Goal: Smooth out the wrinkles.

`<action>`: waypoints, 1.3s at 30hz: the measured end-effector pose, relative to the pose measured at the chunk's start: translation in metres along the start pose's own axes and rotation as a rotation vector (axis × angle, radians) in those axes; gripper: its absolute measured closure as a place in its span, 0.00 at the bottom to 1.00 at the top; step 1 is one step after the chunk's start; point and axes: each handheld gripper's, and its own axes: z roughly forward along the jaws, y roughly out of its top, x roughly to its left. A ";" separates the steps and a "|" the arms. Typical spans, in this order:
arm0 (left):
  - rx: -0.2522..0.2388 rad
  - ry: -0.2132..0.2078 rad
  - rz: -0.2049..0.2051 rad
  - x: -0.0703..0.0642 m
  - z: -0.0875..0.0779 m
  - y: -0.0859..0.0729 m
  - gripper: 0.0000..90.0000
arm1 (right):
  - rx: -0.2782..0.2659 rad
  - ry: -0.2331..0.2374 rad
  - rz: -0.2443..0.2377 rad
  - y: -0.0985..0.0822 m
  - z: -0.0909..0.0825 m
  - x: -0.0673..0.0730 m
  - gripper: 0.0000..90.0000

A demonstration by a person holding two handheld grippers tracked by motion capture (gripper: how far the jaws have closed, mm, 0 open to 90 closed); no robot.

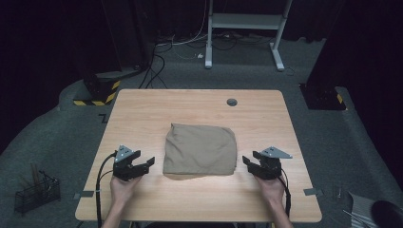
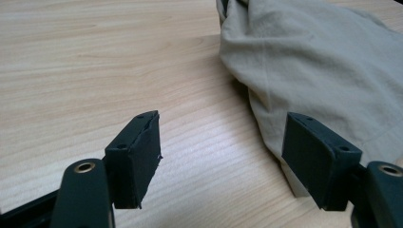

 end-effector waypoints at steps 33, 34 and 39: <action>0.105 0.133 0.022 0.010 0.010 -0.026 0.32 | 0.132 -0.173 -0.022 -0.031 0.005 -0.015 0.45; 0.119 0.135 0.021 0.010 0.011 -0.025 0.31 | 0.133 -0.172 -0.016 -0.031 0.005 -0.016 0.43; 0.148 0.164 0.031 0.008 0.016 -0.024 0.29 | 0.142 -0.173 0.022 -0.031 0.005 -0.021 0.38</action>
